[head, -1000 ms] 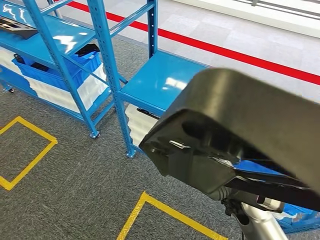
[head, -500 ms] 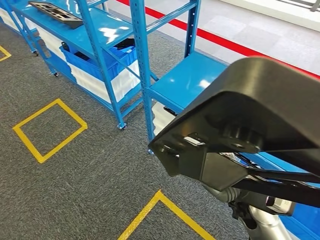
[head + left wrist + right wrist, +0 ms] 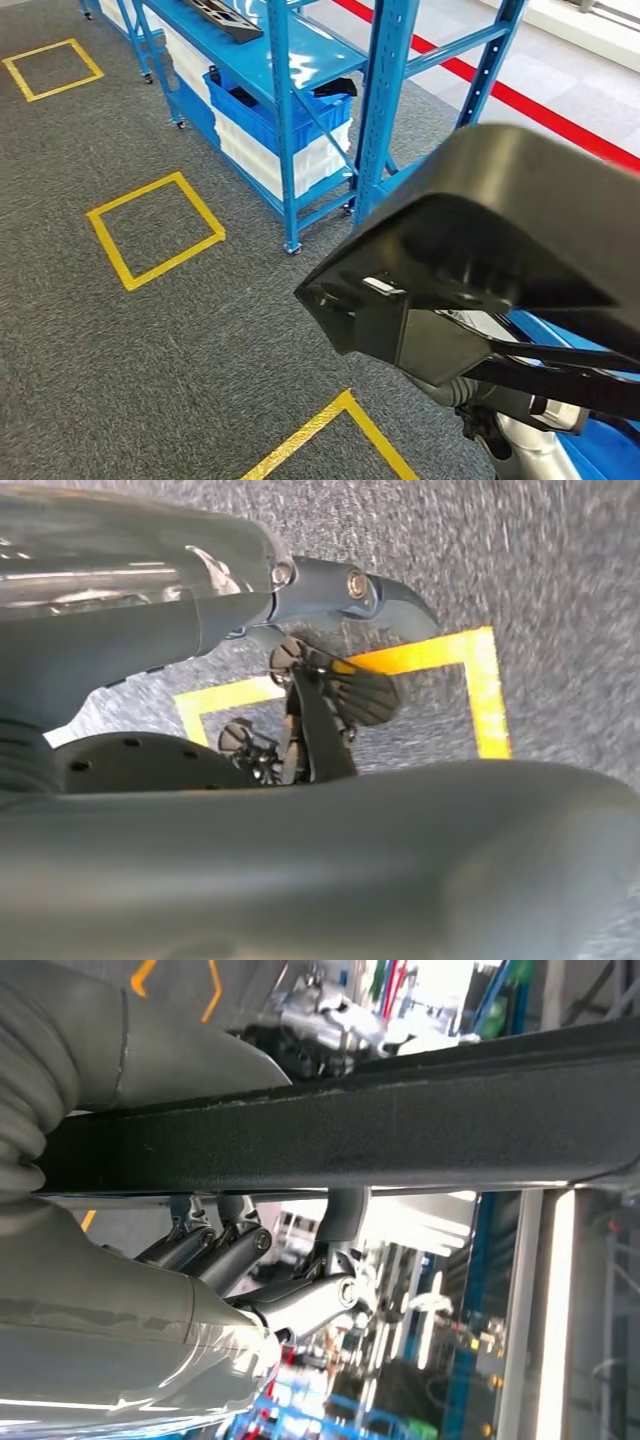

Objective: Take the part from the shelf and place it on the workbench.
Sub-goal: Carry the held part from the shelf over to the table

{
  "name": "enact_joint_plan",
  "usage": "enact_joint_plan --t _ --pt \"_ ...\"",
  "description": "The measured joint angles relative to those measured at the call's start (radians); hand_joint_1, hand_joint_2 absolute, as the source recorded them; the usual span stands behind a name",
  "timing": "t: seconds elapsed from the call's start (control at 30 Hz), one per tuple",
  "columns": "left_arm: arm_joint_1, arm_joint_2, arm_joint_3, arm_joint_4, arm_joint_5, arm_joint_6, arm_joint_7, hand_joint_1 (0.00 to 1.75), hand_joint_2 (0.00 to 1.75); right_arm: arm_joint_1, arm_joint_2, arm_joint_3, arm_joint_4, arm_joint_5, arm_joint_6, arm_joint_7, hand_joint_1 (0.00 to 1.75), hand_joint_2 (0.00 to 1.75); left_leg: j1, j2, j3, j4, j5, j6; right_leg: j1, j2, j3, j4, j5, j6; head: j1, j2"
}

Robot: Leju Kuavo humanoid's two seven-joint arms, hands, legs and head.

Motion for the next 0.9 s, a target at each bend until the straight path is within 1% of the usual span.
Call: enact_joint_plan --t 0.03,0.07,0.1,0.13,0.17,0.2,0.23,0.27,0.3,0.33,0.37,0.4,0.43,0.47,0.5,0.53,0.57,0.6,0.63,0.67,0.7,0.73,0.77,0.8,0.83,0.87,0.9 --pt "0.0 0.001 0.002 0.0 0.004 0.0 -0.002 0.0 1.75 -0.003 0.001 0.0 0.004 0.0 0.004 0.0 1.75 1.75 0.0 -0.014 0.002 0.002 -0.002 -0.002 -0.002 0.013 0.025 -0.07 0.046 -0.001 0.0 0.0" --pt "-0.001 0.001 0.003 0.0 0.007 -0.001 -0.004 0.0 1.75 -0.006 0.002 0.001 0.008 -0.001 0.007 0.0 1.75 1.75 -0.001 -0.028 0.003 0.006 -0.004 -0.005 -0.003 0.034 0.05 -0.135 0.079 -0.002 0.0 0.0" --pt "-0.002 0.003 0.005 0.0 0.01 -0.001 -0.006 0.0 1.75 -0.01 0.004 0.002 0.013 -0.001 0.01 -0.001 1.75 1.75 -0.001 -0.041 0.001 0.01 -0.006 -0.008 -0.005 0.053 0.069 -0.183 0.099 -0.004 0.0 0.0" --pt "-0.003 0.004 0.006 0.0 0.01 -0.001 -0.008 0.0 1.75 -0.013 0.005 0.003 0.017 -0.001 0.013 -0.002 1.75 1.75 0.0 -0.052 -0.003 0.013 -0.007 -0.012 -0.005 0.067 0.079 -0.209 0.104 -0.006 0.0 0.0" --pt "-0.002 0.005 0.009 0.0 0.011 -0.001 -0.009 0.0 1.75 -0.016 0.006 0.005 0.021 -0.001 0.016 -0.003 1.75 1.75 0.001 -0.063 -0.007 0.014 -0.007 -0.017 -0.003 0.069 0.082 -0.213 0.1 -0.009 -0.001 0.0" --pt "0.0 0.007 0.011 0.0 0.011 0.0 -0.009 0.0 1.75 -0.019 0.008 0.006 0.025 -0.001 0.018 -0.005 1.75 1.75 0.004 -0.073 -0.009 0.014 -0.006 -0.02 -0.002 0.061 0.084 -0.215 0.099 -0.013 -0.001 0.0" --pt "0.002 0.009 0.014 0.0 0.011 0.001 -0.009 0.0 1.75 -0.023 0.011 0.008 0.027 -0.001 0.02 -0.006 1.75 1.75 0.005 -0.069 -0.011 0.017 -0.008 -0.025 -0.002 0.051 0.086 -0.217 0.099 -0.018 -0.001 0.0" --pt "0.004 0.01 0.016 0.0 0.011 0.002 -0.009 0.0 1.75 -0.027 0.013 0.009 0.029 -0.002 0.022 -0.008 1.75 1.75 0.004 -0.052 -0.017 0.03 -0.018 -0.03 -0.003 0.039 0.088 -0.219 0.099 -0.023 -0.001 0.0" --pt "0.003 0.012 0.018 0.0 0.011 0.002 -0.009 0.0 1.75 -0.029 0.015 0.01 0.03 -0.002 0.023 -0.01 1.75 1.75 0.004 -0.027 -0.032 0.062 -0.037 -0.035 -0.004 0.025 0.091 -0.221 0.099 -0.028 -0.001 0.0" --pt "0.002 0.012 0.018 0.0 0.012 0.002 -0.009 0.0 1.75 -0.029 0.016 0.01 0.03 -0.002 0.023 -0.012 1.75 1.75 0.004 0.003 -0.057 0.114 -0.065 -0.041 -0.004 0.01 0.093 -0.221 0.097 -0.033 -0.002 0.0" --pt "0.0 0.013 0.019 0.0 0.013 0.002 -0.009 0.0 1.75 -0.029 0.017 0.011 0.031 -0.002 0.023 -0.015 1.75 1.75 0.006 0.022 -0.091 0.181 -0.095 -0.046 -0.003 -0.005 0.094 -0.221 0.094 -0.036 -0.002 0.0" --pt "-0.001 0.013 0.019 0.0 0.014 0.002 -0.008 0.0 1.75 -0.028 0.018 0.011 0.033 -0.001 0.022 -0.018 1.75 1.75 0.009 0.031 -0.124 0.245 -0.119 -0.049 -0.002 -0.02 0.096 -0.221 0.092 -0.038 -0.002 0.0" --pt "0.0 0.013 0.019 0.0 0.015 0.002 -0.007 0.0 1.75 -0.026 0.018 0.011 0.034 0.001 0.021 -0.021 1.75 1.75 0.011 0.035 -0.147 0.286 -0.127 -0.052 -0.002 -0.034 0.098 -0.221 0.089 -0.038 -0.002 0.0" --pt "0.002 0.014 0.019 0.0 0.014 0.002 -0.003 0.0 1.75 -0.023 0.019 0.011 0.035 0.002 0.019 -0.025 1.75 1.75 0.013 0.039 -0.15 0.291 -0.116 -0.053 -0.001 -0.048 0.101 -0.221 0.086 -0.038 -0.002 0.0" --pt "0.006 0.016 0.019 0.0 0.012 0.004 0.003 0.0 1.75 -0.02 0.019 0.011 0.035 0.003 0.016 -0.03 1.75 1.75 0.014 0.044 -0.133 0.254 -0.087 -0.053 -0.001 -0.061 0.106 -0.221 0.082 -0.037 -0.002 0.0" --pt "0.009 0.018 0.019 0.0 0.009 0.007 0.011 0.0 1.75 -0.015 0.019 0.011 0.035 0.004 0.012 -0.036 1.75 1.75 0.013 0.057 -0.1 0.187 -0.048 -0.049 -0.001 -0.073 0.112 -0.221 0.077 -0.035 -0.002 0.0" --pt "0.011 0.021 0.019 0.0 0.006 0.013 0.02 0.0 1.75 -0.009 0.019 0.009 0.035 0.006 0.01 -0.042 1.75 1.75 0.008 0.08 -0.066 0.121 -0.02 -0.044 0.0 -0.084 0.118 -0.221 0.072 -0.032 -0.002 0.0" --pt "0.012 0.024 0.019 0.0 0.004 0.021 0.032 0.0 1.75 -0.002 0.019 0.007 0.035 0.009 0.008 -0.05 1.75 1.75 0.002 0.101 -0.04 0.068 -0.003 -0.037 0.001 -0.093 0.123 -0.221 0.068 -0.028 -0.002 0.0" --pt "0.012 0.026 0.019 0.0 0.003 0.03 0.044 0.0 1.75 0.006 0.019 0.004 0.034 0.014 0.006 -0.056 1.75 1.75 -0.004 0.116 -0.027 0.038 0.002 -0.031 0.003 -0.104 0.126 -0.222 0.064 -0.023 -0.002 0.0" --pt "0.014 0.029 0.02 0.0 0.0 0.038 0.057 0.0 1.75 0.015 0.019 0.002 0.034 0.019 0.005 -0.062 1.75 1.75 -0.009 0.121 -0.025 0.031 -0.004 -0.026 0.005 -0.114 0.128 -0.224 0.062 -0.019 -0.002 0.0" --pt "0.017 0.031 0.02 0.0 -0.003 0.046 0.07 0.0 1.75 0.024 0.02 -0.001 0.032 0.025 0.004 -0.067 1.75 1.75 -0.011 0.112 -0.026 0.027 -0.004 -0.021 0.005 -0.125 0.132 -0.227 0.06 -0.014 -0.003 0.0" --pt "0.022 0.033 0.02 0.0 -0.007 0.051 0.08 0.0 1.75 0.031 0.02 -0.004 0.028 0.03 0.003 -0.072 1.75 1.75 -0.009 0.102 -0.023 0.021 -0.003 -0.016 0.004 -0.13 0.137 -0.229 0.056 -0.008 -0.002 0.0" --pt "0.028 0.035 0.021 -0.001 -0.01 0.056 0.088 0.0 1.75 0.038 0.02 -0.007 0.024 0.034 0.002 -0.076 1.75 1.75 -0.007 0.092 -0.019 0.014 -0.001 -0.012 0.003 -0.116 0.141 -0.224 0.047 -0.004 -0.002 0.0" --pt "0.03 0.037 0.021 -0.001 -0.013 0.059 0.095 0.0 1.75 0.044 0.02 -0.011 0.02 0.036 0.001 -0.079 1.75 1.75 -0.004 0.082 -0.013 0.007 0.001 -0.006 0.001 -0.091 0.135 -0.202 0.029 -0.003 -0.002 0.0" --pt "0.031 0.038 0.021 -0.001 -0.017 0.059 0.1 0.0 1.75 0.052 0.019 -0.016 0.017 0.037 0.001 -0.082 1.75 1.75 0.0 0.071 -0.009 0.002 0.003 -0.002 0.001 -0.058 0.116 -0.157 0.003 -0.002 -0.001 0.0" --pt "0.031 0.039 0.021 -0.002 -0.021 0.059 0.105 0.0 1.75 0.061 0.018 -0.02 0.016 0.038 0.001 -0.083 1.75 1.75 -0.001 0.059 -0.007 0.001 0.002 0.001 0.001 -0.029 0.084 -0.093 -0.027 -0.003 -0.001 0.0" --pt "0.03 0.039 0.021 -0.002 -0.026 0.058 0.109 0.0 1.75 0.071 0.017 -0.024 0.016 0.038 0.001 -0.085 1.75 1.75 -0.001 0.045 -0.007 0.001 0.002 0.003 0.001 -0.014 0.046 -0.024 -0.053 -0.004 0.0 0.0"
